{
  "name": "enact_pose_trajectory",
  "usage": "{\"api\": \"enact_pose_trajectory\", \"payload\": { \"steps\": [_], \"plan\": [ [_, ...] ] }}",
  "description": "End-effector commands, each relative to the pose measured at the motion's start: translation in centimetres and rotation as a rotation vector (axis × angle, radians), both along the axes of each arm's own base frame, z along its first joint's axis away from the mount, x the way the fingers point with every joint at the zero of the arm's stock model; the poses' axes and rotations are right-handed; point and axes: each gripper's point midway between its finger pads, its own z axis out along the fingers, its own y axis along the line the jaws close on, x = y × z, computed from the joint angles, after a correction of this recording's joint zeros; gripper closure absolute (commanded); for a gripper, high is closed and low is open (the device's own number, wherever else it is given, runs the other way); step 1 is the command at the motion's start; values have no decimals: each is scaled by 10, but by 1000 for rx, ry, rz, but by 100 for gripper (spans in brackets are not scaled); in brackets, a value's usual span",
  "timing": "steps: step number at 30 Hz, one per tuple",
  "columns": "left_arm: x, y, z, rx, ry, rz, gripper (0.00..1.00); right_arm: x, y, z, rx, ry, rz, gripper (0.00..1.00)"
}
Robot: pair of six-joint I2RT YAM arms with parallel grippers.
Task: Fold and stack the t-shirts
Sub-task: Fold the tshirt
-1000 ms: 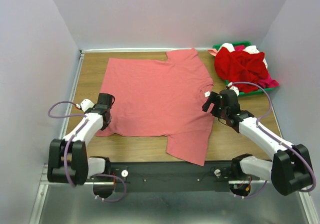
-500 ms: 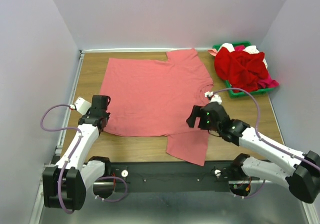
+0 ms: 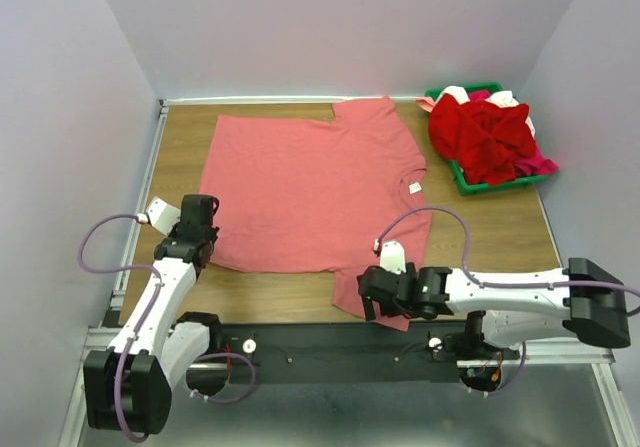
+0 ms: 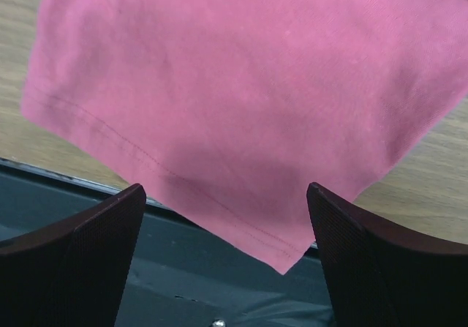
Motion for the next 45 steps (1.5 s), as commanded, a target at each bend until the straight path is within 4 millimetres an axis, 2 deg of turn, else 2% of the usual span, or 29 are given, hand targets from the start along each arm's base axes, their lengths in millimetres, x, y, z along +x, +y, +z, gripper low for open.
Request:
{"api": "enact_pose_trajectory", "payload": {
  "steps": [1, 6, 9, 10, 12, 13, 15, 19, 22, 23, 31, 34, 37, 40, 41, 42, 45],
  "plan": [
    [5, -4, -3, -5, -26, -28, 100, -5, 0, -10, -71, 14, 8, 3],
    [4, -4, -7, -4, -26, -29, 100, -9, 5, -22, -111, 34, 19, 7],
    [6, -6, -3, -8, -48, -41, 100, -8, 0, -25, -117, 27, -1, 17],
    [7, -6, -1, -7, -52, -42, 100, -7, -1, -25, -115, 23, -12, 26],
    [7, -6, 0, -5, -57, -43, 100, -8, -4, -28, -116, 23, -30, 33],
    [7, -6, 1, -6, -60, -44, 100, -7, -5, -27, -112, 17, -39, 47],
    [7, -6, 0, -6, -59, -46, 100, -2, -6, -25, -103, -8, -62, 66],
    [7, -7, 1, -9, -64, -53, 100, 6, 2, -14, -86, -48, -57, 71],
    [9, -7, 5, -8, -74, -57, 100, 14, 8, -4, -77, -87, -50, 88],
    [9, -8, 7, -7, -77, -58, 100, 21, 10, 3, -65, -113, -61, 99],
    [18, -12, 22, -10, -115, -90, 100, 61, 13, 52, 9, -231, -107, 100],
    [21, -12, 23, -6, -119, -94, 100, 82, 12, 73, 9, -295, -141, 99],
    [32, -12, 33, 1, -147, -95, 100, 108, 3, 83, -21, -317, -177, 100],
    [41, -12, 33, 11, -130, -102, 100, 124, 1, 89, -24, -331, -198, 100],
    [48, -13, 40, 11, -148, -107, 100, 134, 2, 94, -20, -343, -204, 100],
    [51, -14, 35, 11, -124, -112, 100, 139, 3, 97, -11, -344, -204, 100],
    [66, -16, 42, 10, -137, -115, 100, 159, 8, 103, 28, -339, -213, 100]
  ]
}}
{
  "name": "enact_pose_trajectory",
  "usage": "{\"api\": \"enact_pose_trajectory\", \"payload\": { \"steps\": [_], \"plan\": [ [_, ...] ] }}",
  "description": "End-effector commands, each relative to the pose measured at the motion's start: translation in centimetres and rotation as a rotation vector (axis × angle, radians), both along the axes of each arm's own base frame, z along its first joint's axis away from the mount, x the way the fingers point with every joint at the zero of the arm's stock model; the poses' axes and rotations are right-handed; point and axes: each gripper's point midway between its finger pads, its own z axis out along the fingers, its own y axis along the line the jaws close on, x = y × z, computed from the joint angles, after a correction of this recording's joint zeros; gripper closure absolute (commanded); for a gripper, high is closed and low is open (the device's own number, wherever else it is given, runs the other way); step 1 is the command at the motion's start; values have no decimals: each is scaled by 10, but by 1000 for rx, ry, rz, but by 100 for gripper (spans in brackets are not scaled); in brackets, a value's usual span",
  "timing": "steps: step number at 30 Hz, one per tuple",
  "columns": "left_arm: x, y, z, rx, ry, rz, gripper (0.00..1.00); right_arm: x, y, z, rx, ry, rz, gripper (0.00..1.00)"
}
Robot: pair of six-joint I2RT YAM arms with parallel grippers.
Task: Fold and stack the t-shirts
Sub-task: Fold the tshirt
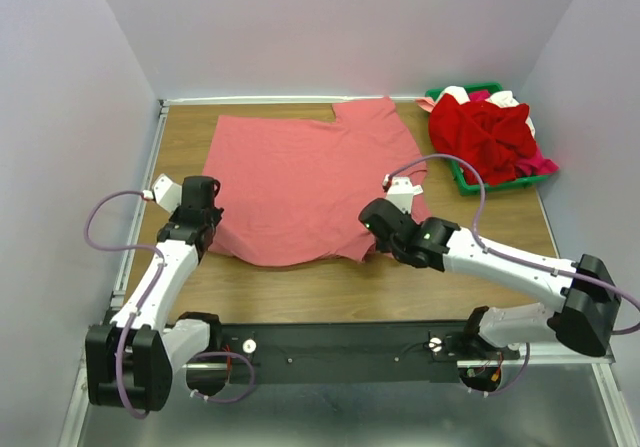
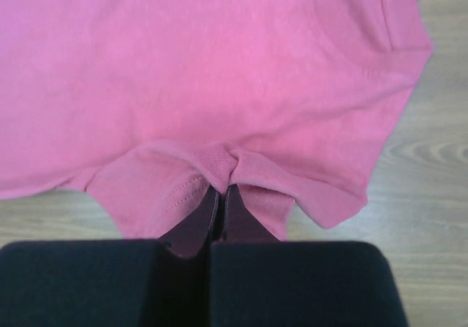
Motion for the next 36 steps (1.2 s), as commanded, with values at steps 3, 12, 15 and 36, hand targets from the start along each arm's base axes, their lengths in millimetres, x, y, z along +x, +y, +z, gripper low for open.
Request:
{"api": "enact_pose_trajectory", "payload": {
  "steps": [3, 12, 15, 36],
  "plan": [
    [37, -4, 22, 18, -49, -29, 100, 51, 13, 23, 38, -57, 14, 100],
    [81, -2, 24, 62, -14, -26, 100, 109, 3, 32, 10, -61, -39, 100],
    [94, -5, 19, 68, 12, -40, 100, 117, 3, 29, -4, -56, -38, 100],
    [72, 5, -33, 114, 134, -133, 28, 101, -4, 3, -28, -2, -10, 100]
  ]
}}
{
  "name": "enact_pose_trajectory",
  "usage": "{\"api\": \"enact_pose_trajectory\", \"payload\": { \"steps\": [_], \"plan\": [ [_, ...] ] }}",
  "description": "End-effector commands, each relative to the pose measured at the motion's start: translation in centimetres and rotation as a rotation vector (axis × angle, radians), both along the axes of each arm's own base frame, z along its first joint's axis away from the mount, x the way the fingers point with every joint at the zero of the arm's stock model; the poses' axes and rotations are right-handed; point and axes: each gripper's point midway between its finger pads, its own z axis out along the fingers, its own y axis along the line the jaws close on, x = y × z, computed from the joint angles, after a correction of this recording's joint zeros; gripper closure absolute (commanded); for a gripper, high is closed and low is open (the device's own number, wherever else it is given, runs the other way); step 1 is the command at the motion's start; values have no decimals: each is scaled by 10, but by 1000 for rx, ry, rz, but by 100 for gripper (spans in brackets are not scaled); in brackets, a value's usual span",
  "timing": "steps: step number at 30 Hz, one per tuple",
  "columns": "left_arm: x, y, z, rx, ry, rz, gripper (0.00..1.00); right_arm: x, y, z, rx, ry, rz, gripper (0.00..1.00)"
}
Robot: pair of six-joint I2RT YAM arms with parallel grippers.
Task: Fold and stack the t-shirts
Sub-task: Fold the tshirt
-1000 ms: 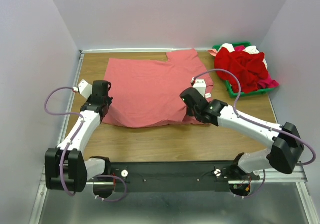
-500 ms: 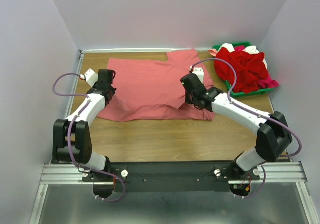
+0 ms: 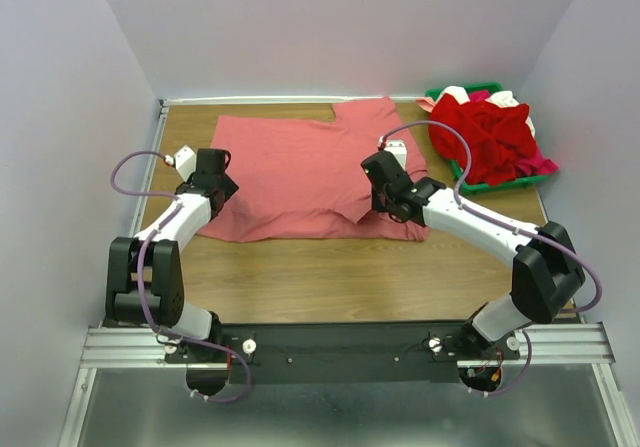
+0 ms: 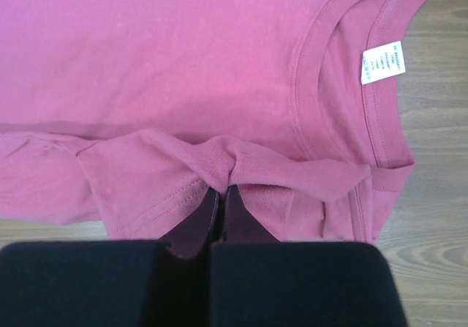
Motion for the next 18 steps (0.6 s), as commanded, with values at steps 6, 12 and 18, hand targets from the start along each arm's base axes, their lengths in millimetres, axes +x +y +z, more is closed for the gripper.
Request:
{"api": "enact_pose_trajectory", "payload": {
  "steps": [6, 12, 18],
  "plan": [
    [-4, 19, -15, 12, 21, 4, 31, -2, -2, -2, 2, -1, 12, 100],
    [4, 19, -32, 8, 68, -14, 39, -3, -3, -2, -2, -4, 8, 100],
    [0, 18, -48, 3, 115, -10, 49, -3, -4, -1, -4, -8, 4, 100]
  ]
}}
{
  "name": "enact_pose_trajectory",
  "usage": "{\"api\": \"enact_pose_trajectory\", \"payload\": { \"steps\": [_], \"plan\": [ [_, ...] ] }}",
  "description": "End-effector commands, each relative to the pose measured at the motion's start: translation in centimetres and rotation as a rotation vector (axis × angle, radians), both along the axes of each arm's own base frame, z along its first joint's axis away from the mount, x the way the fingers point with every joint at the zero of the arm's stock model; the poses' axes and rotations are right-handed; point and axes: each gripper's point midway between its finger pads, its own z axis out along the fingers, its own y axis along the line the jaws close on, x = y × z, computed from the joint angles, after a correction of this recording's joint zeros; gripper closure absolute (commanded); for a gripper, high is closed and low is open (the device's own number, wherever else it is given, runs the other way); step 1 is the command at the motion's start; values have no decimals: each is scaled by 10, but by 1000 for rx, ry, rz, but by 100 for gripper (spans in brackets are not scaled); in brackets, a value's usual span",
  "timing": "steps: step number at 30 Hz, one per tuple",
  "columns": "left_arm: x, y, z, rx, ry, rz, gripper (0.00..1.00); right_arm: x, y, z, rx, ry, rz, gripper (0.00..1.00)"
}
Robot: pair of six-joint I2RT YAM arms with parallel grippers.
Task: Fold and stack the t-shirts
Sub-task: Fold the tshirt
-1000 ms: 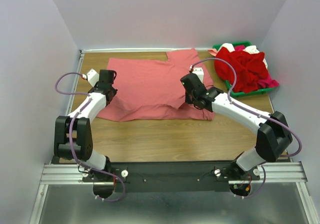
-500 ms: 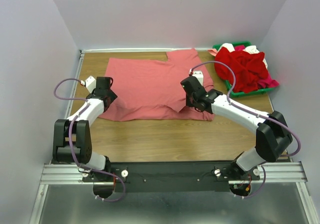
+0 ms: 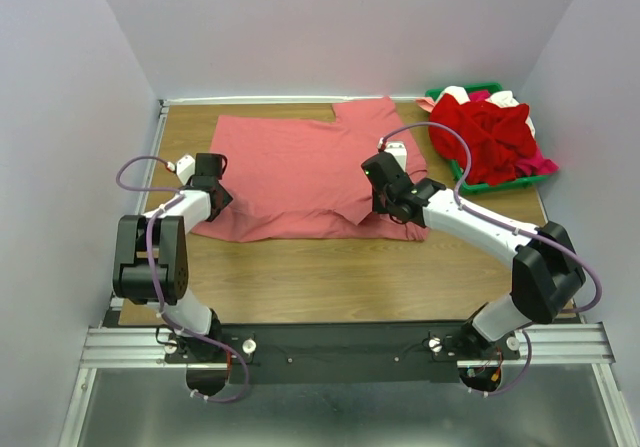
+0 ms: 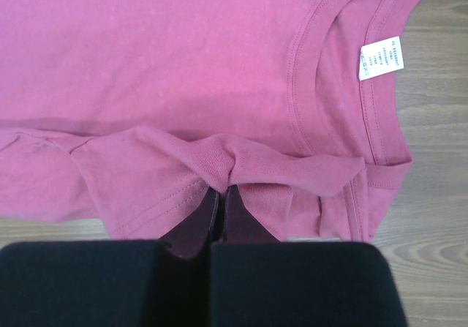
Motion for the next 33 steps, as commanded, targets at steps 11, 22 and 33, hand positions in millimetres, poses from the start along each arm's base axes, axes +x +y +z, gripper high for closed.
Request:
{"api": "enact_pose_trajectory", "payload": {
  "steps": [11, 22, 33],
  "plan": [
    [17, 2, 3, 10, -6, -12, 74, 0, -3, -1, -4, -10, -3, 100],
    [19, 1, -4, 12, 15, -23, 84, -1, -5, 2, -3, -17, -6, 100],
    [19, 0, -7, 10, 29, -33, 100, -2, -4, 1, -1, -12, -1, 100]
  ]
}}
